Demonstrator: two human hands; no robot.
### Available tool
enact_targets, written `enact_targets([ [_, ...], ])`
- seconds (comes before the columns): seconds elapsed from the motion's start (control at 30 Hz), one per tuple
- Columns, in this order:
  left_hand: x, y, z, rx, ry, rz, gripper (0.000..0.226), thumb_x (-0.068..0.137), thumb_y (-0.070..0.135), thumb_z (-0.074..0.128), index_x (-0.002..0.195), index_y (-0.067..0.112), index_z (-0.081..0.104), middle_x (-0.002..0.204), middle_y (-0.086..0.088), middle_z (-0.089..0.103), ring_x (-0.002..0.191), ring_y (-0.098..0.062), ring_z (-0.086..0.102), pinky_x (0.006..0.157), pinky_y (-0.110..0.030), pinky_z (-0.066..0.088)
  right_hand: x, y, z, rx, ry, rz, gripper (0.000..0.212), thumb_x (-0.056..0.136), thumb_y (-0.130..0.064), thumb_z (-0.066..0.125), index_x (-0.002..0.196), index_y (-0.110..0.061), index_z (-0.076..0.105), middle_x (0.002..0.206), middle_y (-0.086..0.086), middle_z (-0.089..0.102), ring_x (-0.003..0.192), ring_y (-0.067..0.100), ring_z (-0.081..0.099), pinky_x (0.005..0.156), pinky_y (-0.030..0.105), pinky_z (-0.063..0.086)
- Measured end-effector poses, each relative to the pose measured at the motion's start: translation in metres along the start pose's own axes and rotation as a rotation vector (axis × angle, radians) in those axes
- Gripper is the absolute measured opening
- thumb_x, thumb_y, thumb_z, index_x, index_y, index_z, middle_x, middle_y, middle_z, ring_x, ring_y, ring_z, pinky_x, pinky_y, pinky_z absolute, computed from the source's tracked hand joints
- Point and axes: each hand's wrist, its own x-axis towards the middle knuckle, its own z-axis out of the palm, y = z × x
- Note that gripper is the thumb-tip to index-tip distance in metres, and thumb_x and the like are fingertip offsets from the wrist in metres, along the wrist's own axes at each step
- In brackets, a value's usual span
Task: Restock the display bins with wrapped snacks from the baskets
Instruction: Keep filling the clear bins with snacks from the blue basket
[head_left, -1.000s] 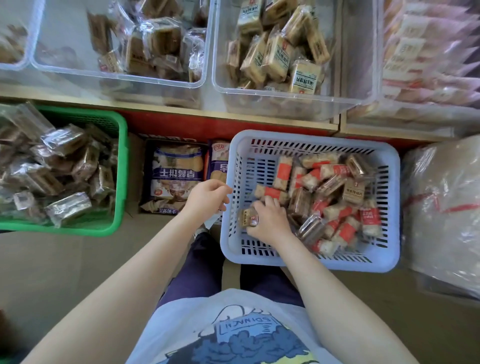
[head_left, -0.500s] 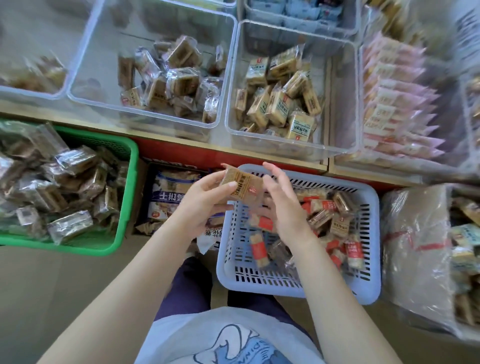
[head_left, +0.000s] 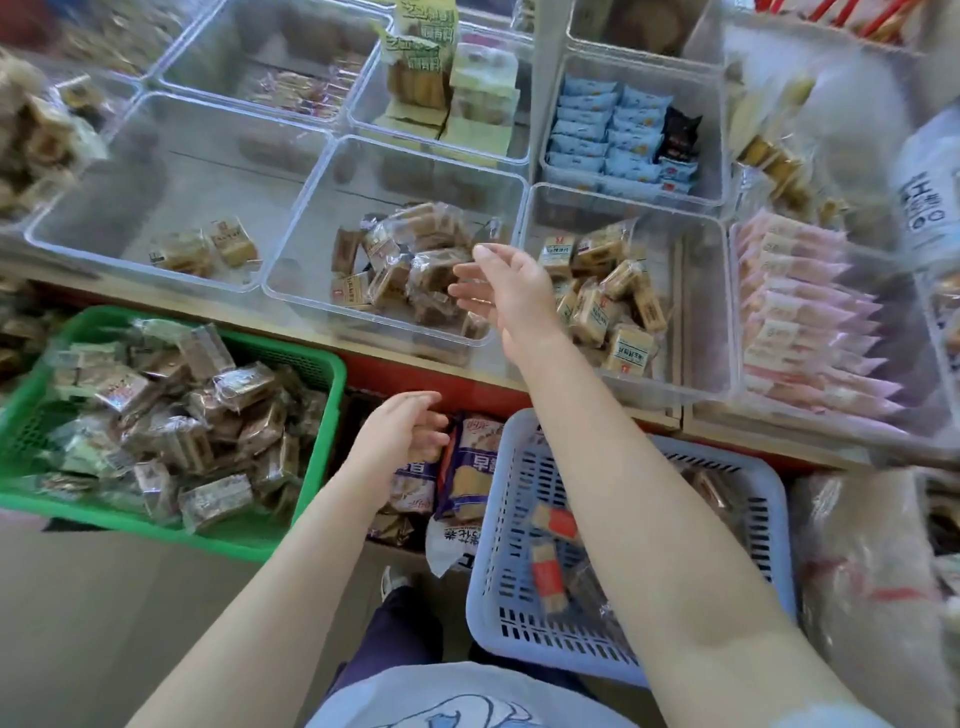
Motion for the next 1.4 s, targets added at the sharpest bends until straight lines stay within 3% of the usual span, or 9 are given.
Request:
enact_targets([
  [0.23,-0.001,-0.049,0.073,0.277,-0.169,-0.112,0.022,0.104,0.015,0.048,0.113,0.011,0.068,0.090,-0.008,0.071,0.075,-0.019,0.066,0.073,-0.031,0.055,-0.083,0.101,-0.152,-0.369,0.342,0.245,0.013,0.101,-0.015,0.054,0.100,-0.012,0.067,0.089,0.009,0.075,0.073,0.021,0.071,0.064,0.029,0.057],
  [0.43,0.006,-0.089,0.158,0.576,-0.299,-0.127,0.020,0.103,0.020,0.050,0.103,0.018,0.069,0.098,-0.008,0.073,0.082,-0.021,0.070,0.075,-0.034,0.060,-0.146,0.187,-0.273,-0.786,0.543,0.429,0.022,0.096,-0.013,0.058,0.116,-0.020,0.062,0.114,0.003,0.061,0.089,0.019,0.061,0.069,0.030,0.049],
  [0.53,0.008,-0.101,0.184,0.685,-0.332,-0.145,0.020,0.102,0.024,0.053,0.109,0.014,0.069,0.094,-0.005,0.072,0.079,-0.020,0.067,0.058,-0.023,0.053,-0.151,0.205,-0.292,-1.092,0.299,0.412,0.073,0.094,-0.003,0.055,0.153,-0.042,0.032,0.152,0.014,0.032,0.123,0.032,0.051,0.085,0.035,0.051],
  [0.6,0.006,-0.104,0.198,0.765,-0.341,-0.150,0.020,0.102,0.027,0.054,0.108,0.015,0.069,0.092,-0.005,0.072,0.073,-0.018,0.063,0.057,-0.023,0.051,-0.144,0.212,-0.298,-1.287,0.128,0.449,0.096,0.091,0.008,0.048,0.157,-0.050,0.009,0.163,0.018,0.012,0.116,0.034,0.056,0.081,0.039,0.054],
  [0.8,0.003,-0.099,0.217,0.840,-0.330,-0.148,0.027,0.102,0.032,0.052,0.121,0.020,0.066,0.093,0.000,0.074,0.090,-0.020,0.072,0.078,-0.036,0.059,-0.116,0.195,-0.313,-1.733,0.065,0.206,0.057,0.090,-0.014,0.064,0.142,-0.024,0.042,0.133,0.015,0.042,0.121,0.034,0.045,0.097,0.045,0.043],
  [0.9,-0.002,-0.089,0.224,0.792,-0.306,-0.091,0.023,0.100,0.027,0.055,0.118,0.021,0.068,0.102,0.001,0.071,0.088,-0.015,0.069,0.064,-0.024,0.055,-0.108,0.169,-0.320,-1.445,-0.041,0.168,0.047,0.091,-0.043,0.069,0.132,-0.022,0.058,0.134,0.008,0.042,0.129,0.031,0.041,0.104,0.041,0.038],
  [1.03,-0.010,-0.067,0.223,0.522,-0.341,-0.021,0.040,0.092,0.037,0.069,0.129,0.029,0.056,0.120,0.002,0.067,0.104,-0.015,0.068,0.085,-0.039,0.060,-0.104,0.113,-0.315,-0.870,-0.201,0.290,0.063,0.094,-0.053,0.062,0.144,-0.016,0.053,0.145,0.002,0.054,0.130,0.022,0.053,0.102,0.034,0.044],
  [1.2,-0.025,-0.019,0.206,0.242,-0.321,0.035,0.014,0.096,0.023,0.066,0.108,0.017,0.070,0.095,-0.004,0.076,0.088,-0.018,0.074,0.068,-0.026,0.057,-0.100,0.061,-0.280,-0.525,-0.231,0.239,0.038,0.104,-0.049,0.046,0.112,-0.023,0.072,0.104,-0.005,0.074,0.101,0.016,0.070,0.086,0.035,0.054],
  [1.4,-0.015,0.037,0.146,0.035,-0.041,0.168,0.034,0.088,0.028,0.077,0.102,-0.001,0.067,0.093,-0.020,0.075,0.087,-0.032,0.075,0.074,-0.039,0.061,-0.075,0.024,-0.190,-0.900,-0.258,-0.199,0.079,0.087,-0.054,0.071,0.150,-0.022,0.037,0.138,-0.006,0.049,0.125,0.010,0.046,0.100,0.030,0.041],
])
